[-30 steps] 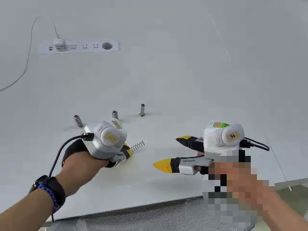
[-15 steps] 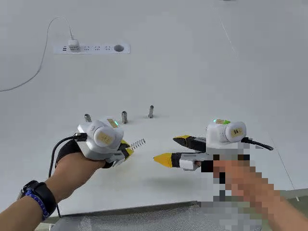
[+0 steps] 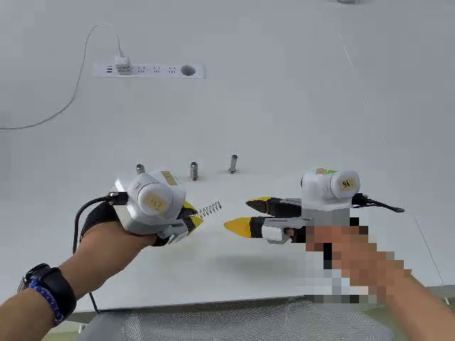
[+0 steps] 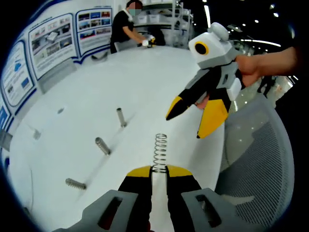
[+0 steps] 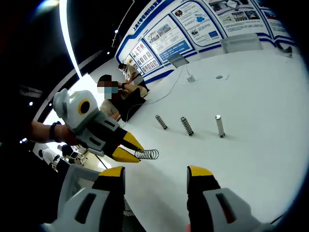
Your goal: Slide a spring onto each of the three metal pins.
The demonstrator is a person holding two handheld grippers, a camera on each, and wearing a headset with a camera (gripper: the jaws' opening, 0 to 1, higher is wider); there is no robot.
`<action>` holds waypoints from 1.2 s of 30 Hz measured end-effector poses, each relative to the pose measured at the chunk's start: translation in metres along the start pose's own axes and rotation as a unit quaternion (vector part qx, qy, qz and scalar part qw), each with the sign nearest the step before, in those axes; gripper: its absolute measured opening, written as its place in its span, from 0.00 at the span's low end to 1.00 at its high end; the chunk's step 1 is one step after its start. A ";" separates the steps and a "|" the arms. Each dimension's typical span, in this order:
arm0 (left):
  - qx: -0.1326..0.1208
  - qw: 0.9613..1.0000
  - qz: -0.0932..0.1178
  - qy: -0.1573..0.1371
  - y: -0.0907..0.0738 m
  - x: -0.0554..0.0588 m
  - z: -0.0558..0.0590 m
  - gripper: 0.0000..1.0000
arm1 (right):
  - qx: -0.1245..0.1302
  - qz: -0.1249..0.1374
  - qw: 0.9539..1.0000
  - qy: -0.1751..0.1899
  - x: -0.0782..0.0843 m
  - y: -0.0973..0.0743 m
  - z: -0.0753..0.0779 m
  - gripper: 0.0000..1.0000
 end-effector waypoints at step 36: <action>0.040 0.997 0.023 0.065 0.000 -0.026 0.030 0.10 | -0.053 -0.011 0.997 0.049 -0.005 0.001 -0.021 0.19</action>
Point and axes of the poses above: the centre of the closed fingertips' face, and the gripper's own axes: y roughly forward along the fingers, z roughly to its right, x roughly out of its underside, the point moved 1 cm from there along -y, roughly backward along the fingers, and after that the axes turned 6 degrees about z, right-handed, at the moved point
